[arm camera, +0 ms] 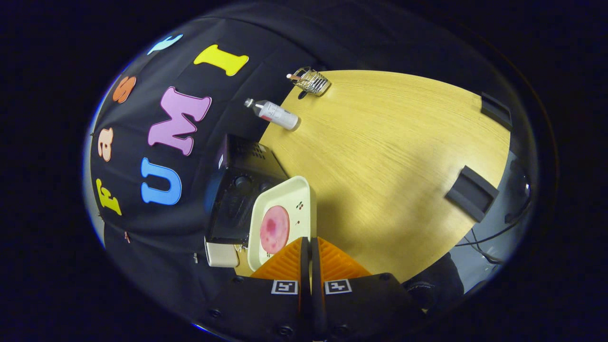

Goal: Open the toaster oven, put the food inside, and close the toaster oven door.

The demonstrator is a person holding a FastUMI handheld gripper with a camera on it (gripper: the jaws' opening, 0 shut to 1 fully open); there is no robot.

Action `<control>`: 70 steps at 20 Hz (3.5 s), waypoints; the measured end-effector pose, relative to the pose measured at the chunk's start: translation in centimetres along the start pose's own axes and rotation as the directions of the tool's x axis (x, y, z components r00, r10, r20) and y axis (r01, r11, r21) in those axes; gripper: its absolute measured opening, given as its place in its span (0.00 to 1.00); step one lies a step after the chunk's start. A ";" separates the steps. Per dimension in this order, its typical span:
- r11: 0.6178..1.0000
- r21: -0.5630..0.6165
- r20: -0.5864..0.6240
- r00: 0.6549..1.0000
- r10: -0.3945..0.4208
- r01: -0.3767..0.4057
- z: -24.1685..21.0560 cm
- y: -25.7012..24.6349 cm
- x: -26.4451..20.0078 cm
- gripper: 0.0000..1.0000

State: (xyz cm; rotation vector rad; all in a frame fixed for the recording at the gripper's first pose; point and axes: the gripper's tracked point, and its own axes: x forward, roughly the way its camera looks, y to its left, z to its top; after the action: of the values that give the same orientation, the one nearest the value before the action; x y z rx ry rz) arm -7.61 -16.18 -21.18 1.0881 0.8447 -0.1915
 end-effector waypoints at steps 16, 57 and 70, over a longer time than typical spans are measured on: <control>0.989 -0.091 0.029 0.992 0.122 -0.119 -9.0 12.8 12.9 0.06; 0.952 -0.305 0.157 0.986 0.048 0.002 -10.5 18.0 18.0 0.99; 0.685 -0.695 0.135 0.975 -0.178 0.221 -16.3 9.0 15.5 0.99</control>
State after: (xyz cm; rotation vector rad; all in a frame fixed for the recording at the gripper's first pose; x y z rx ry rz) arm -0.63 5.79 -28.73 0.2520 0.8771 -0.0624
